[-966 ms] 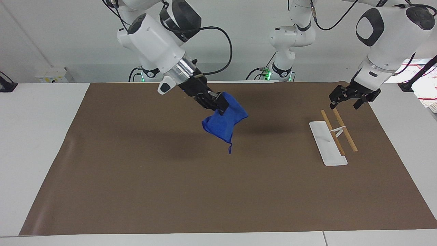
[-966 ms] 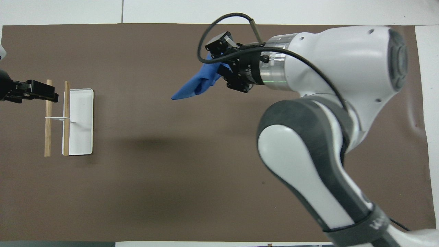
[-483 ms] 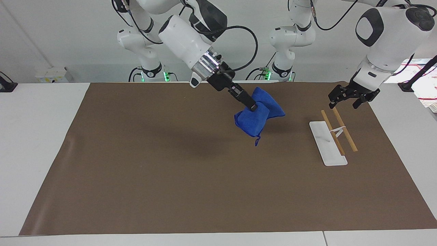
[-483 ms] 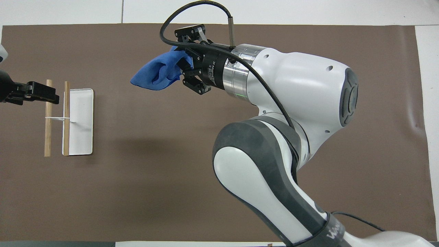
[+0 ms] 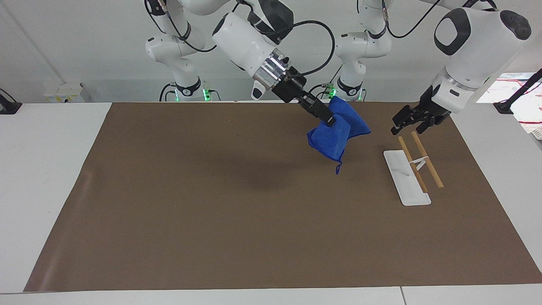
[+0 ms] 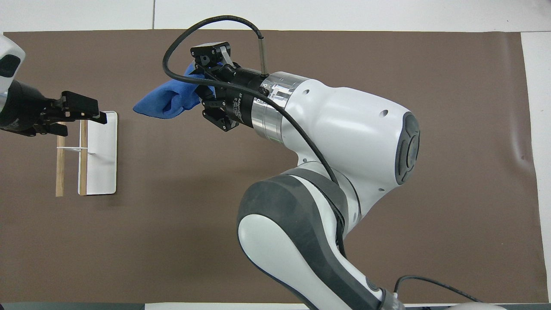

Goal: Right arm passes towel to left arm to hang
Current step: 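Hold the towel with the right gripper while the left gripper reaches it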

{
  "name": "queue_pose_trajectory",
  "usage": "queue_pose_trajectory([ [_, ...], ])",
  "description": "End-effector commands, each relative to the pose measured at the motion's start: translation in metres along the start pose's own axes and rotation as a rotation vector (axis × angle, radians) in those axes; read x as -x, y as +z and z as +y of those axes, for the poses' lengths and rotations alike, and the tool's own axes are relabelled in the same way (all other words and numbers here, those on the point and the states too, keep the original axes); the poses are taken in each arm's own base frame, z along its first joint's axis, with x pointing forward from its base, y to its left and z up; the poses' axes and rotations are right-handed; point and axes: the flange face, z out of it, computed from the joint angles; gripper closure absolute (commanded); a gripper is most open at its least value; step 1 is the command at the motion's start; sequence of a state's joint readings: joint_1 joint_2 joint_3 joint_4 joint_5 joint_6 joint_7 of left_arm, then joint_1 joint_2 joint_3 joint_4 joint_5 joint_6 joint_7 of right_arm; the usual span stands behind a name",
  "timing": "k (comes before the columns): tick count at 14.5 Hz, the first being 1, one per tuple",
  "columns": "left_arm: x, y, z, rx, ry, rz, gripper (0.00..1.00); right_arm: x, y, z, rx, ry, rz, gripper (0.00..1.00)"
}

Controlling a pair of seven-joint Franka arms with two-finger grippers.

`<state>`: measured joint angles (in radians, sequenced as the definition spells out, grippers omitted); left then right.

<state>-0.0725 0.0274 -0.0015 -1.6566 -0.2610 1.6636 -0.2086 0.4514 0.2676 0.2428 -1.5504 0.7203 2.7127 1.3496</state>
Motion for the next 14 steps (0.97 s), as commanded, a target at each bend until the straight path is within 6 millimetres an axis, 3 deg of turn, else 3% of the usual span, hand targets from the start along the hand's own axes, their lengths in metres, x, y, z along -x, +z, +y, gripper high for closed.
queue_pose_trajectory([
  [1, 0.007, 0.015, 0.017, 0.103, -0.172, -0.064, 0.0, -0.001, 0.002, -0.002, -0.012, 0.02, -0.005, 1.0],
  [5, 0.005, 0.019, 0.027, 0.261, -0.493, -0.162, 0.0, -0.005, 0.004, 0.001, -0.006, 0.021, 0.002, 1.0],
  [8, 0.006, 0.019, 0.034, 0.276, -0.778, -0.22, 0.0, -0.005, 0.005, 0.002, -0.004, 0.019, 0.001, 1.0],
  [11, -0.009, 0.017, 0.037, 0.325, -1.091, -0.188, 0.0, -0.005, 0.006, 0.003, 0.0, 0.018, 0.001, 1.0],
  [14, -0.017, 0.012, 0.037, 0.379, -1.189, -0.189, 0.0, -0.006, 0.007, 0.005, 0.005, 0.017, 0.003, 1.0],
])
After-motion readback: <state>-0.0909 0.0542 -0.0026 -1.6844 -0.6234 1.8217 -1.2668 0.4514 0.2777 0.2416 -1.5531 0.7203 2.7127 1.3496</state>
